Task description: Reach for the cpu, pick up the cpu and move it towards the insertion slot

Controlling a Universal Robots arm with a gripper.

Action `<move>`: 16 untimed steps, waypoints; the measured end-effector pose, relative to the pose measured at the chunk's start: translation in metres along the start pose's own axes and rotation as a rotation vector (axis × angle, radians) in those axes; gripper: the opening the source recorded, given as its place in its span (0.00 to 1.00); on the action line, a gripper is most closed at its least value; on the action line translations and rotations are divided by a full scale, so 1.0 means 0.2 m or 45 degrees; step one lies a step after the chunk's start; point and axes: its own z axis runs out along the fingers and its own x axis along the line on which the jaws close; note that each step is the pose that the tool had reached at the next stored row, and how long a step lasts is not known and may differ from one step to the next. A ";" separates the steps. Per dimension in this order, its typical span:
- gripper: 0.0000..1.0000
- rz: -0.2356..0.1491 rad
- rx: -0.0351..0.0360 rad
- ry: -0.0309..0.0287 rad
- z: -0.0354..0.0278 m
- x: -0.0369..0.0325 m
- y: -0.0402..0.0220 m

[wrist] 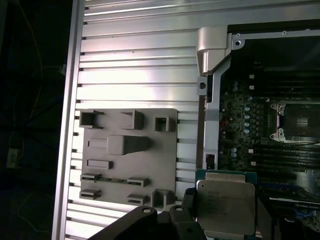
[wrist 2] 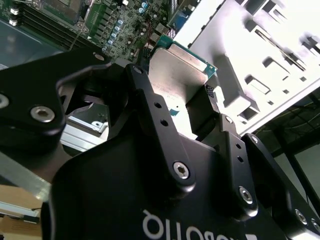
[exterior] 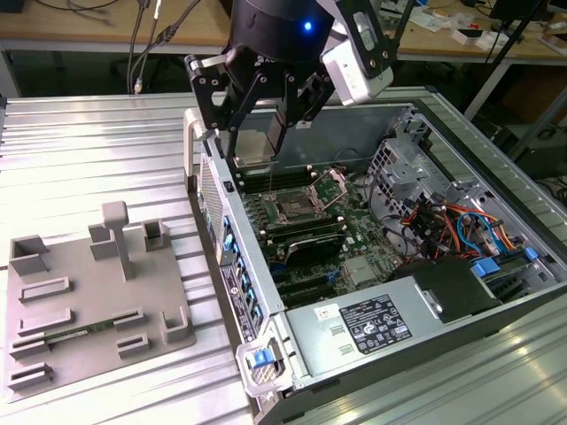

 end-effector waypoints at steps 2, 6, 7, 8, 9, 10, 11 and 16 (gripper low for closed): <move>0.55 0.000 0.0000 -0.0001 0.001 -0.007 -0.001; 0.55 0.000 0.0000 -0.0001 0.002 -0.033 -0.002; 0.55 0.000 0.0001 0.0000 0.002 -0.036 -0.002; 0.55 0.000 0.0001 0.0000 0.002 -0.038 -0.002; 0.55 0.000 0.0000 -0.0001 0.002 -0.042 -0.002; 0.55 0.000 0.0001 -0.0001 0.002 -0.046 -0.003; 0.55 0.000 0.0000 0.0000 0.002 -0.049 -0.003; 0.55 0.000 -0.0001 -0.0001 0.002 -0.054 -0.003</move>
